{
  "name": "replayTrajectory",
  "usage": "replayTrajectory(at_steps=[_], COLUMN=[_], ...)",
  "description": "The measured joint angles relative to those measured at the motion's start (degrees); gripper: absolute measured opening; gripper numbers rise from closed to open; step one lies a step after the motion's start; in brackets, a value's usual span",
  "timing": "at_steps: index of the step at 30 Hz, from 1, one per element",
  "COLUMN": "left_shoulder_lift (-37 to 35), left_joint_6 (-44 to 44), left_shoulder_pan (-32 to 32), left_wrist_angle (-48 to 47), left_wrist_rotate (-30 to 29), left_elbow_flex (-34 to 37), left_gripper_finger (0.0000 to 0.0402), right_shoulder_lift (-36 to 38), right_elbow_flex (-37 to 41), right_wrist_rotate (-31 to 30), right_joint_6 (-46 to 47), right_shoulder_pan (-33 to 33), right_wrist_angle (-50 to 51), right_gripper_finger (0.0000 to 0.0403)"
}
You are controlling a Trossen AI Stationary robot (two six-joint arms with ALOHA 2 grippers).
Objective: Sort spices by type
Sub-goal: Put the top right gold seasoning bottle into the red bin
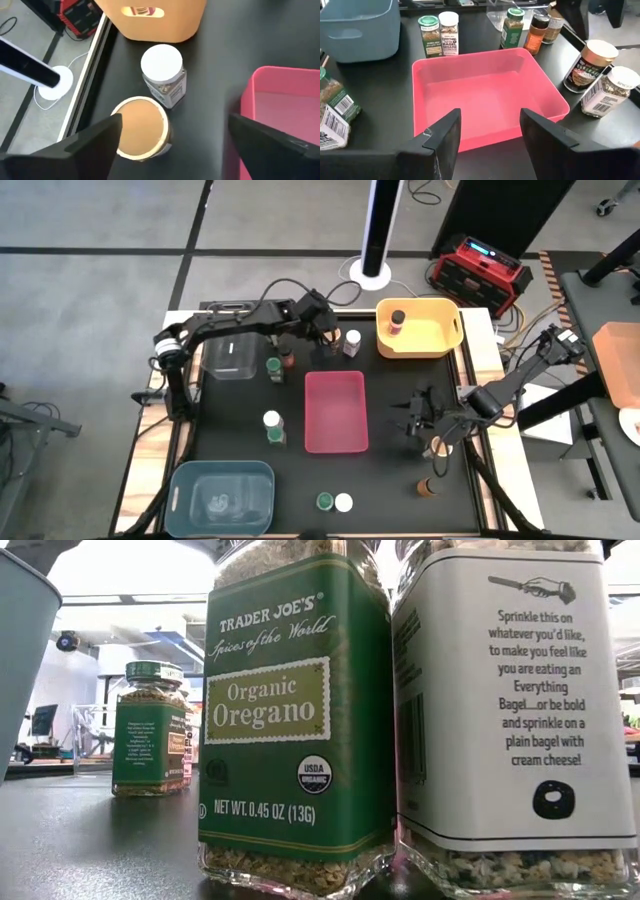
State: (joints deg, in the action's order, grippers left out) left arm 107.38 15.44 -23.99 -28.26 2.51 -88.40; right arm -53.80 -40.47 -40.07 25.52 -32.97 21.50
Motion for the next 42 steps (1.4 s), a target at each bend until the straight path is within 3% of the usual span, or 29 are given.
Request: replayTrajectory(at_steps=[8,20,37,42], left_shoulder_lift=[2.1,6.3,5.4,5.3], left_joint_6=[-0.8,-0.3,0.3,1.9], left_shoulder_pan=[-2.1,-2.4,-2.4,-2.4], left_wrist_angle=[1.8,5.0,4.5,3.7], left_wrist_rotate=[2.7,2.4,-0.4,-0.4], left_elbow_flex=[0.1,0.1,0.1,-2.8], left_gripper_finger=[0.0361,0.0359,0.0359,0.0359], right_shoulder_lift=[-1.2,-1.2,-1.2,-1.2], right_elbow_flex=[0.0,0.0,0.1,0.1], right_wrist_rotate=[-0.5,-0.5,-0.5,-0.5], right_joint_6=[0.4,0.8,1.6,1.6], right_shoulder_pan=[0.0,0.0,0.0,0.0], right_wrist_angle=[0.1,0.1,0.1,0.1], right_gripper_finger=[0.0199,0.0199,0.0199,0.0199])
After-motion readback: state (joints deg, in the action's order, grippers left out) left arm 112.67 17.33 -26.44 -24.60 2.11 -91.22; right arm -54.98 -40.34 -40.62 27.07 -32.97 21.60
